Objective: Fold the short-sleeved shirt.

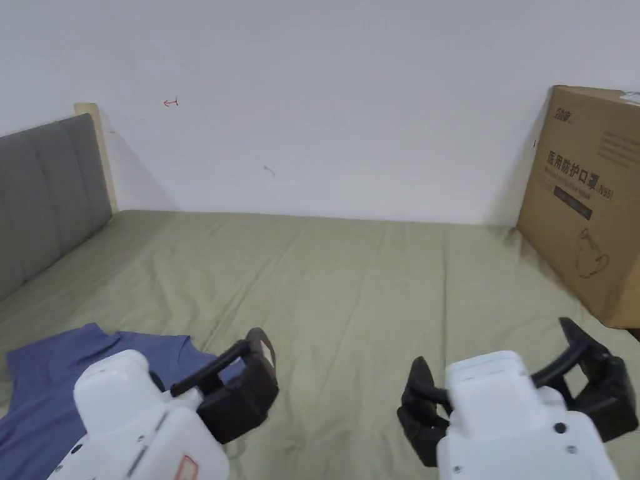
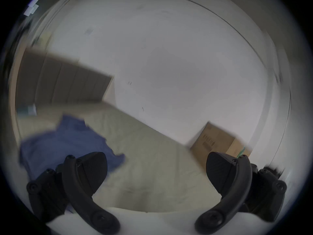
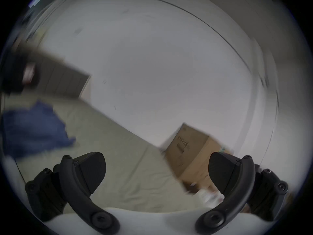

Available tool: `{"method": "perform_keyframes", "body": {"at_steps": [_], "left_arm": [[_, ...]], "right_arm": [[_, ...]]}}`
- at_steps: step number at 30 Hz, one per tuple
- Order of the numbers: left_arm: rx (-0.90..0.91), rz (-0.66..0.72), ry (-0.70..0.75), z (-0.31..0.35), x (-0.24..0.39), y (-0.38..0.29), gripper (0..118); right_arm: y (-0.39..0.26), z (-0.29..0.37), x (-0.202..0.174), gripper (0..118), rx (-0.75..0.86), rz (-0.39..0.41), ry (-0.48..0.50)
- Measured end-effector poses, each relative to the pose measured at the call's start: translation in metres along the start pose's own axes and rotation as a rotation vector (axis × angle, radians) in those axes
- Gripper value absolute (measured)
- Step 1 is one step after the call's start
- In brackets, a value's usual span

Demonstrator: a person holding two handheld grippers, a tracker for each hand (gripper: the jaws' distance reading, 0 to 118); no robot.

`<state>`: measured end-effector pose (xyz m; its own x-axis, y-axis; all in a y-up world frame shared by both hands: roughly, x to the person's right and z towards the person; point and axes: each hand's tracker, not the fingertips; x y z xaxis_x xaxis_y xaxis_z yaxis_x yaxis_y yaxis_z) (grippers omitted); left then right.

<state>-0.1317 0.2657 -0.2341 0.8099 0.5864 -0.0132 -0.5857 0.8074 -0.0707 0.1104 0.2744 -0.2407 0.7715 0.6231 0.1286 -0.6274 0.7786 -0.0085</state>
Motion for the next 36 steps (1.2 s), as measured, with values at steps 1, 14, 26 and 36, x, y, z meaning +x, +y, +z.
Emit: {"method": "perform_keyframes", "body": {"at_steps": [1, 14, 26, 36], "left_arm": [[-0.009, 0.149, -0.017, -0.003, -0.010, -0.004, 117], [-0.014, -0.074, 0.126, -0.017, -0.012, -0.002, 116], [0.051, -0.755, 0.044, -0.006, 0.056, -0.026, 117], [-0.002, -0.529, -0.013, -0.005, 0.037, 0.000, 103]], "right_arm": [[0.000, 0.002, -0.010, 118, 0.019, 0.124, 0.011], [-0.007, -0.012, -0.009, 118, -0.120, -0.310, 0.284], [-0.041, -0.014, 0.032, 118, -0.169, -0.662, 0.033], [-0.021, -0.002, 0.027, 118, -0.130, -0.544, 0.028]]}}
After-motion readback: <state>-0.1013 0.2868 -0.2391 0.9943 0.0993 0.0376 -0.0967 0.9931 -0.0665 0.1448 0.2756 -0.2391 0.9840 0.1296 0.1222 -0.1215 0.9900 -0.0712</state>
